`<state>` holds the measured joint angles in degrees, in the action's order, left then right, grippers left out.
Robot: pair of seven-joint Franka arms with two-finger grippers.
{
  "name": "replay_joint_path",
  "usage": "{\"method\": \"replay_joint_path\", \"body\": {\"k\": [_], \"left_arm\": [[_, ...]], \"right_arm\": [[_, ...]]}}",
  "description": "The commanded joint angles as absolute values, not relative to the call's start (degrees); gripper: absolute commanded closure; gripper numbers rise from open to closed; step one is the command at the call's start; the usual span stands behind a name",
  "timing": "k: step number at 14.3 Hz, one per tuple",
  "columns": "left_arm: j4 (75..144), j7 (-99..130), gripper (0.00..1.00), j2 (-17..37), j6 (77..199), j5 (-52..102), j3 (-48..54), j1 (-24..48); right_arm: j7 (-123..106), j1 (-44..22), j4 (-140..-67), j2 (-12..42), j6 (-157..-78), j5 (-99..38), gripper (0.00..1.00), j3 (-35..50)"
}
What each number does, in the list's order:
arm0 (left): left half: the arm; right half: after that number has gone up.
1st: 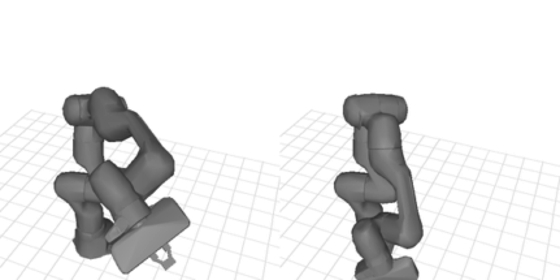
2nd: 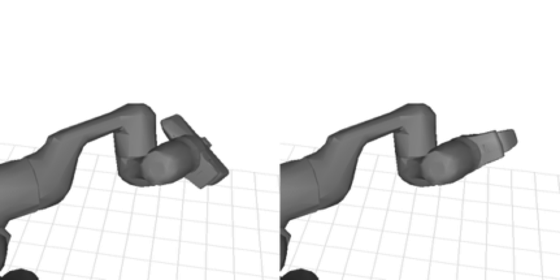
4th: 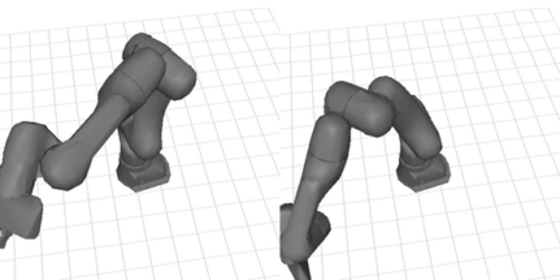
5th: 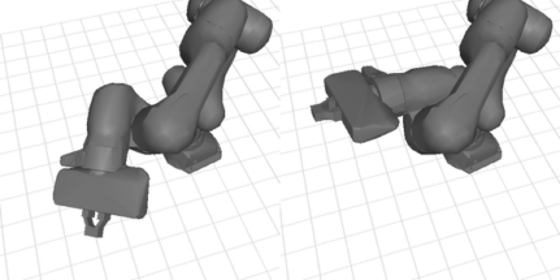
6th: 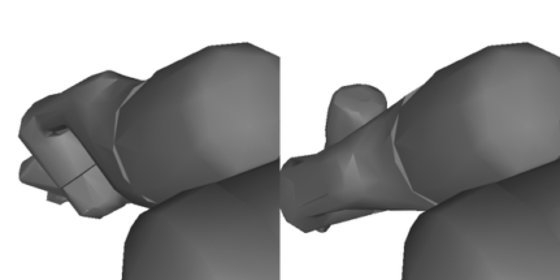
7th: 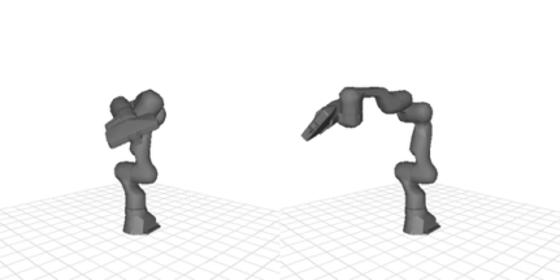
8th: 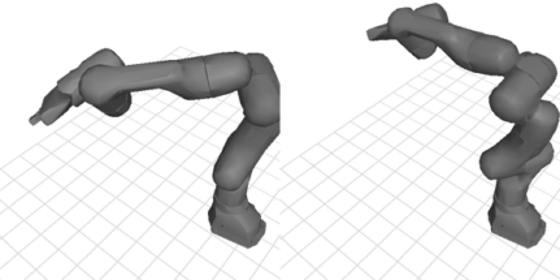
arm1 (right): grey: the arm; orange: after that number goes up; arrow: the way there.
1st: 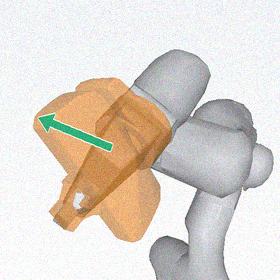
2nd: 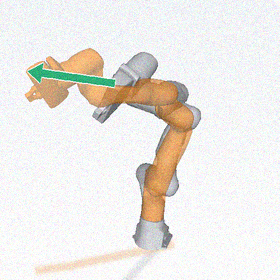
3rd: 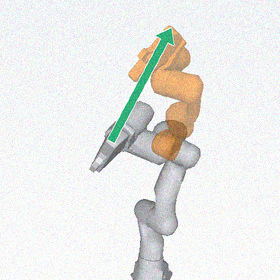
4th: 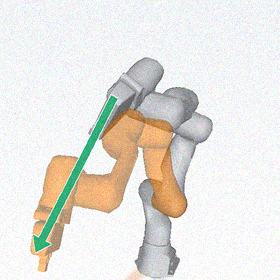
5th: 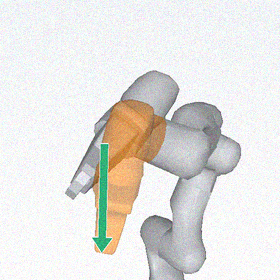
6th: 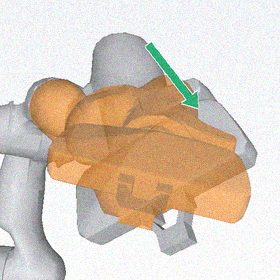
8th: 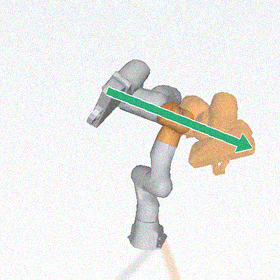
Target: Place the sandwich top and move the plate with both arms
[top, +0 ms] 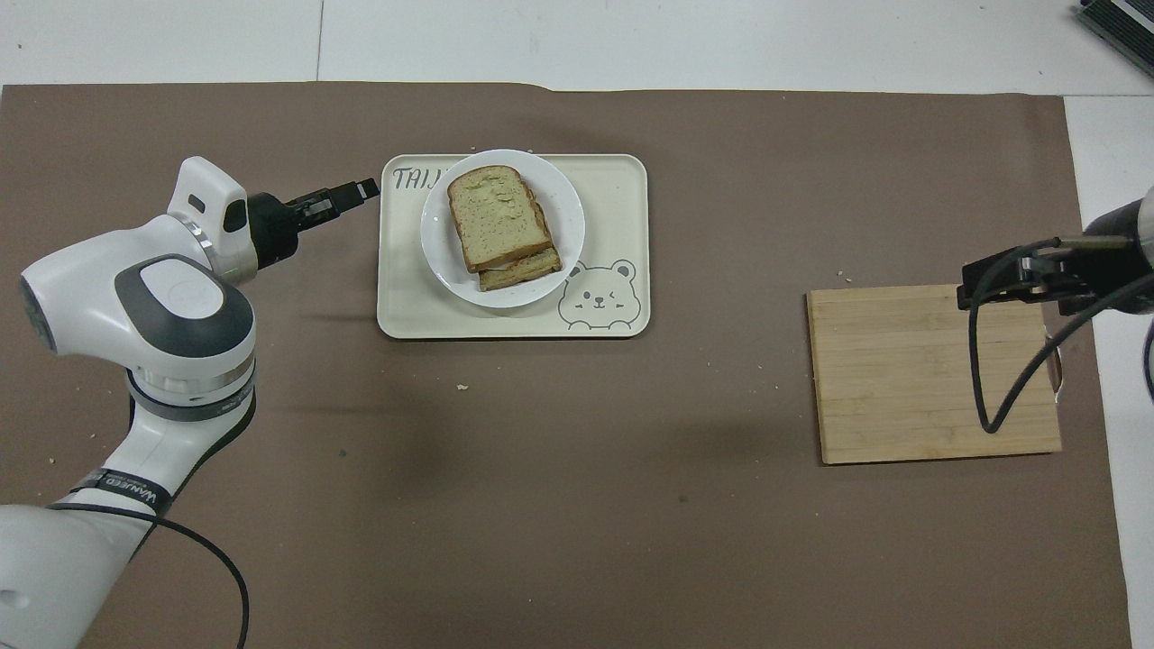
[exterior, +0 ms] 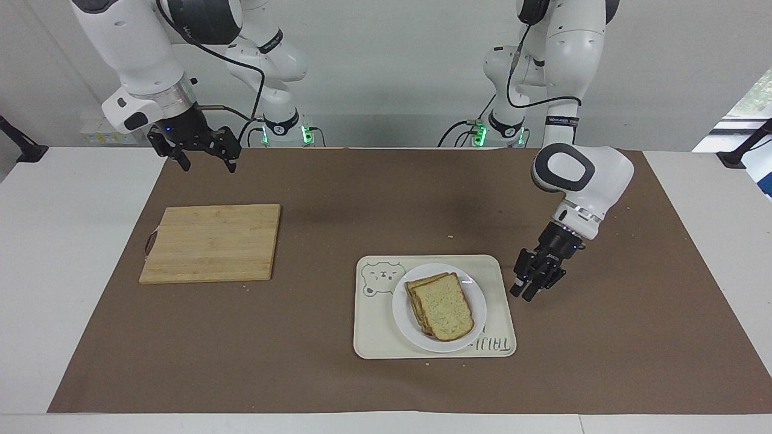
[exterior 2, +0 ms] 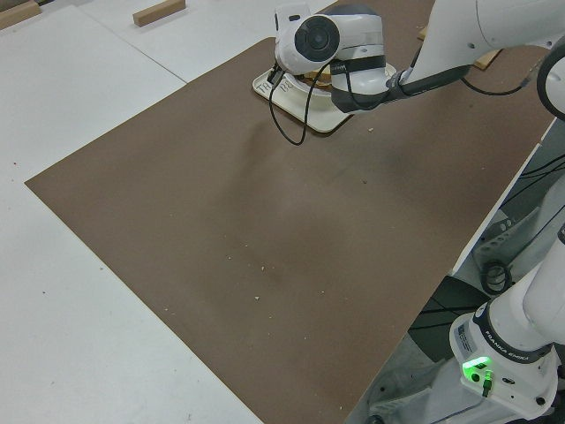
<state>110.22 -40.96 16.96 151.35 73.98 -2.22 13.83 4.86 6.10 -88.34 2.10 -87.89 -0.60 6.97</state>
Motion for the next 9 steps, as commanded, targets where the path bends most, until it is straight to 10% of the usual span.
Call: {"method": "replay_joint_path", "body": {"k": [1, 3, 5, 9], "left_arm": [[110.83, -36.15, 0.54, 15.39, 146.88, 67.53, -3.60, 13.18], [110.57, -30.09, 0.47, 14.42, 141.10, 57.72, -4.91, 12.49], [107.95, -23.50, 0.00, 13.98, 133.20, 39.65, -6.94, 12.57], [102.49, -16.79, 0.00, 13.54, 121.67, 17.42, -9.22, 12.48]], "right_arm": [[5.80, 6.59, -87.71, 2.37, -87.98, -0.18, 0.00, 7.56], [5.80, 6.59, -87.63, 2.37, -87.98, -0.18, 0.00, 7.56], [5.80, 6.59, -87.63, 2.37, -87.98, -0.18, 0.00, 7.56], [5.80, 6.59, -87.63, 2.37, -87.98, -0.18, 0.00, 7.56]]}}
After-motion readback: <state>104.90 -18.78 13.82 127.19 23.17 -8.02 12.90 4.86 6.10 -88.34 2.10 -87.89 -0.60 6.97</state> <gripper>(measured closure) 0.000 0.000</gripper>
